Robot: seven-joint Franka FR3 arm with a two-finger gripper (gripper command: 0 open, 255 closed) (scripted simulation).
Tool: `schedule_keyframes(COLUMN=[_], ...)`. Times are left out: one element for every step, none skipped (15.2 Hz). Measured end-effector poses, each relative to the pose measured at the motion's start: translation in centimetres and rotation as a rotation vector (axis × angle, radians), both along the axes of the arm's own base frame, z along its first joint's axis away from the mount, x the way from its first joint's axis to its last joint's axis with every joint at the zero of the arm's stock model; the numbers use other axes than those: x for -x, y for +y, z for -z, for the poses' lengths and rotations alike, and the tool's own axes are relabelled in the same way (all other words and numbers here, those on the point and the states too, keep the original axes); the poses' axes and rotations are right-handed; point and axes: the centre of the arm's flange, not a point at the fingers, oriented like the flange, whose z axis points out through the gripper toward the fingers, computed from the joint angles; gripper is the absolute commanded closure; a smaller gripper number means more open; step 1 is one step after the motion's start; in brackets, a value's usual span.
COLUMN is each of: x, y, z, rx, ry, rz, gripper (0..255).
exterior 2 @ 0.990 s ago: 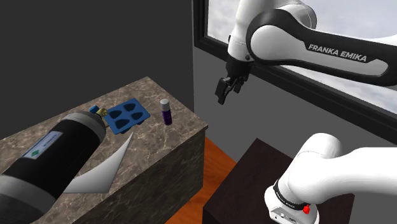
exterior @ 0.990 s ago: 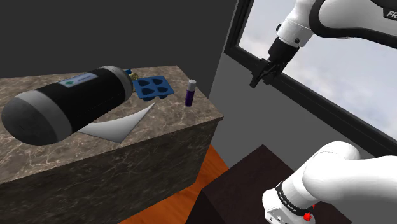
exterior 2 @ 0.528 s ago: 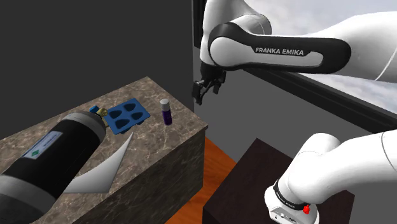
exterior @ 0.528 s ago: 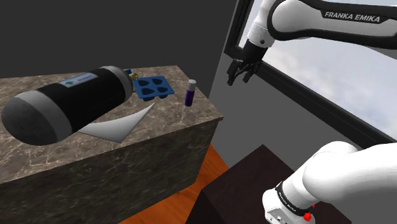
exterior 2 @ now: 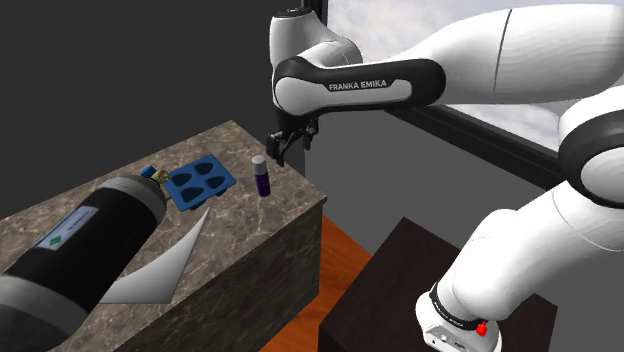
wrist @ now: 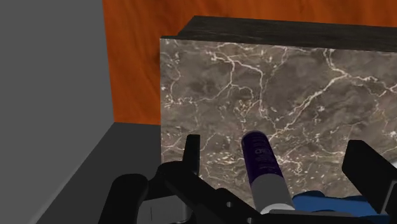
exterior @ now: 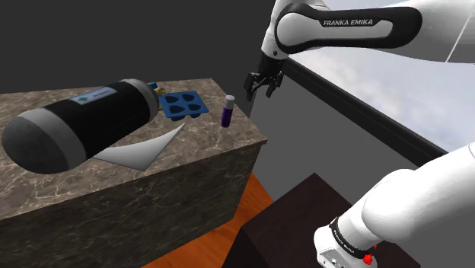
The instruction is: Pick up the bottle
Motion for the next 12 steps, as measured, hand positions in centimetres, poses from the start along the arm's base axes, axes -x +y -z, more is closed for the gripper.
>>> schedule_keyframes(x=[-1.5,-2.9,-4.1,-5.5,-6.4,-7.8,-8.8,-9.9,-11.3,-11.8,-12.1,-12.2], y=[0.4,0.9,1.1,1.3,1.8,2.3,2.6,2.6,3.2,3.3,3.2,3.4], z=[0.5,0.9,1.6,2.1,2.7,3.4,4.0,4.5,5.2,5.8,6.3,6.7], rx=[0.004,0.008,0.011,0.015,0.019,0.022,0.026,0.03,0.033,0.035,0.036,0.037], ry=[0.002,0.006,0.009,0.012,0.015,0.017,0.021,0.024,0.026,0.029,0.03,0.03], rz=[0.002,0.005,0.007,0.009,0.011,0.014,0.016,0.018,0.02,0.021,0.022,0.022], gripper=[0,0,0,0,0,0,0,0,0,0,0,0])
